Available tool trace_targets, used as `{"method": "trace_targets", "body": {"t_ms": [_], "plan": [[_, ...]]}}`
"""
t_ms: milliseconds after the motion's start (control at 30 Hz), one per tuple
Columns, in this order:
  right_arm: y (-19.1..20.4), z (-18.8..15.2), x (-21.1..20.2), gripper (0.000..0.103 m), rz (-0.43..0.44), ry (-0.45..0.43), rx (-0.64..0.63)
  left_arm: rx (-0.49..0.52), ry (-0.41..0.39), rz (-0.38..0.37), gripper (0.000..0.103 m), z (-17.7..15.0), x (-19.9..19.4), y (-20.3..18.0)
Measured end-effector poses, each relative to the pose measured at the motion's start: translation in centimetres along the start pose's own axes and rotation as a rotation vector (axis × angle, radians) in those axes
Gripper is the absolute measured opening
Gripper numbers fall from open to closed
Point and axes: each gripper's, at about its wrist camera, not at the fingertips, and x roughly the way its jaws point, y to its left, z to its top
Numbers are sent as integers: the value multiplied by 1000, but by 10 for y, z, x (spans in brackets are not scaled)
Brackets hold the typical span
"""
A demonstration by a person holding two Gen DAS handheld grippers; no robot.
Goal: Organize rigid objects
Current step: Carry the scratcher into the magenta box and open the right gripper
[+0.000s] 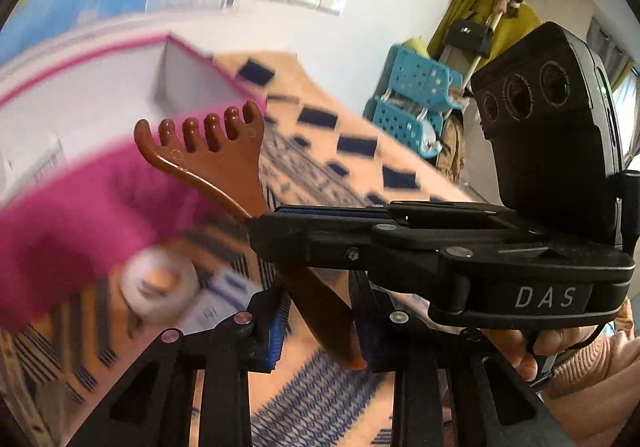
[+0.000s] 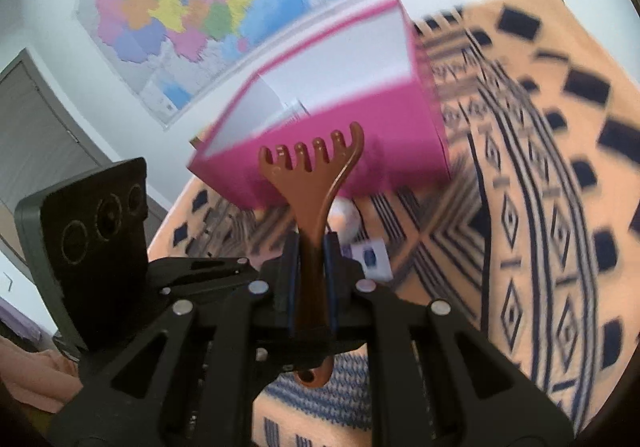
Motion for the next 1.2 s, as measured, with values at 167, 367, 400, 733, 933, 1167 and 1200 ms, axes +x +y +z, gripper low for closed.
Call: {"method": "trace_targets", "body": {"t_ms": [167, 367, 400, 733, 933, 1167, 1200], "plan": [[18, 39, -11, 14, -2, -72, -79, 49, -60, 51, 29, 46, -17, 5], [23, 89, -8, 14, -13, -137, -121, 43, -95, 93, 29, 91, -22, 24], [23, 97, -5, 14, -23, -144, -130, 36, -96, 103, 29, 98, -21, 30], [-1, 140, 35, 14, -77, -100, -94, -47, -28, 131, 29, 125, 12, 75], [-15, 147, 57, 12, -119, -55, -77, -129, 27, 138, 30, 121, 32, 103], [-15, 145, 59, 13, -147, -48, -86, -176, 31, 159, 31, 109, 33, 117], [-14, 144, 57, 13, -145, -50, -84, -177, 19, 158, 32, 107, 29, 117]]}}
